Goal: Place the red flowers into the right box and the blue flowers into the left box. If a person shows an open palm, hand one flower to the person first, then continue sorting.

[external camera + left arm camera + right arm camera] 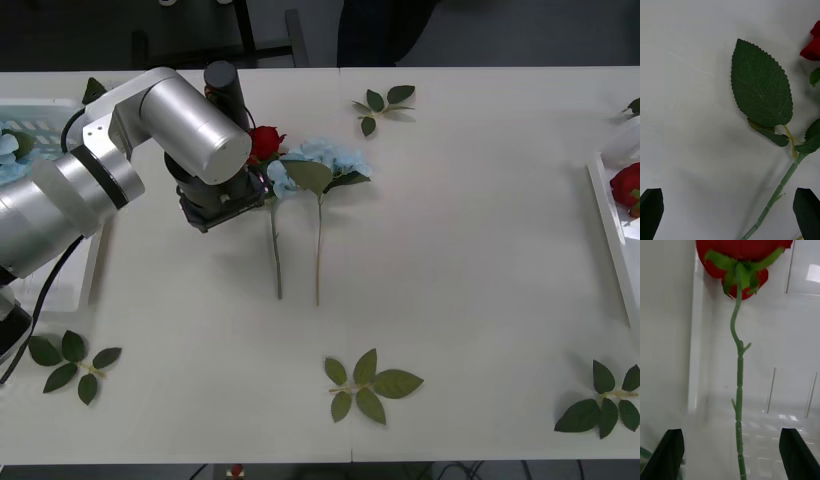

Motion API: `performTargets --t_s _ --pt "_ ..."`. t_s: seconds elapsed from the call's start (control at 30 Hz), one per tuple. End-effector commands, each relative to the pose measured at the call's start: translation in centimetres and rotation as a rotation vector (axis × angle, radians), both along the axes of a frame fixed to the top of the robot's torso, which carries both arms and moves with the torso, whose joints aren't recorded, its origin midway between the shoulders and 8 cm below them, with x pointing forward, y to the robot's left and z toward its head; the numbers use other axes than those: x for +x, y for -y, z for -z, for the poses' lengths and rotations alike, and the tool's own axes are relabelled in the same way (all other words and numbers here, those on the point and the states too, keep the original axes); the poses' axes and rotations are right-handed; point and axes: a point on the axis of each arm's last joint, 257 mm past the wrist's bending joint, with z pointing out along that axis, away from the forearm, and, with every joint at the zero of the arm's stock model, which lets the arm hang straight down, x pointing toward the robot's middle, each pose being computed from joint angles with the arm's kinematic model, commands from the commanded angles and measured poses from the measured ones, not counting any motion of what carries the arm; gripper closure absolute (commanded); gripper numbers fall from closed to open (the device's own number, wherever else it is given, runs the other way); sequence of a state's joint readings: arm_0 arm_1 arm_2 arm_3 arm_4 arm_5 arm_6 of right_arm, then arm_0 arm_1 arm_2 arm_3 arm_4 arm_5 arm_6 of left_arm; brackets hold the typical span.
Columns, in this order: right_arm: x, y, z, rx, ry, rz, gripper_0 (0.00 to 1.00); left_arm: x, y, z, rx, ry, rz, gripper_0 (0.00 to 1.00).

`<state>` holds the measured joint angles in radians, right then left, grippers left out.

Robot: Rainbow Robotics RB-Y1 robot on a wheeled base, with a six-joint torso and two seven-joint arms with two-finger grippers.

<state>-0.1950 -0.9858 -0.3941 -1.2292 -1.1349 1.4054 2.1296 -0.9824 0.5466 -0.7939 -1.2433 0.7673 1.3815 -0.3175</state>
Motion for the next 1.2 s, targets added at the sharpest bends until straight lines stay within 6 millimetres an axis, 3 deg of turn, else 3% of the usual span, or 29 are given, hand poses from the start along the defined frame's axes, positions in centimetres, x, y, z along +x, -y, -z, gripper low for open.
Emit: performTargets --t_s 0.03,0.3,0.5,0.7,1.03,1.07,1.1,1.17,1.2 --pt "2.5 -3.0 -5.2 0.066 0.084 -0.069 0.26 2.5 2.2 -1.3 -0.017 0.071 0.017 0.00" --pt "5.6 -9.6 -11.2 0.219 0.185 -0.199 0.25 3.8 3.5 1.0 -0.016 0.104 0.001 0.00" --pt "8.5 -15.5 -14.0 0.344 0.283 -0.288 0.25 3.7 4.1 1.9 0.031 0.118 0.022 0.00" --pt "10.8 -21.5 -14.3 0.511 0.387 -0.340 0.25 3.6 4.2 3.5 0.085 0.143 0.061 0.00" --pt "10.2 -31.2 -15.3 0.759 0.450 -0.509 0.25 3.8 2.2 4.9 0.138 0.168 0.074 0.00" --pt "10.3 -31.8 -15.3 0.757 0.466 -0.528 0.25 3.8 2.2 5.0 0.140 0.167 0.075 0.12" --pt "10.3 -32.7 -15.2 0.755 0.480 -0.554 0.25 3.8 2.1 4.9 0.141 0.168 0.076 0.50" --pt "10.6 -34.3 -15.0 0.741 0.506 -0.594 0.25 3.8 2.0 4.9 0.144 0.168 0.077 0.99" --pt "10.8 -35.1 -14.8 0.734 0.517 -0.612 0.25 3.8 1.9 4.9 0.148 0.166 0.078 1.00"
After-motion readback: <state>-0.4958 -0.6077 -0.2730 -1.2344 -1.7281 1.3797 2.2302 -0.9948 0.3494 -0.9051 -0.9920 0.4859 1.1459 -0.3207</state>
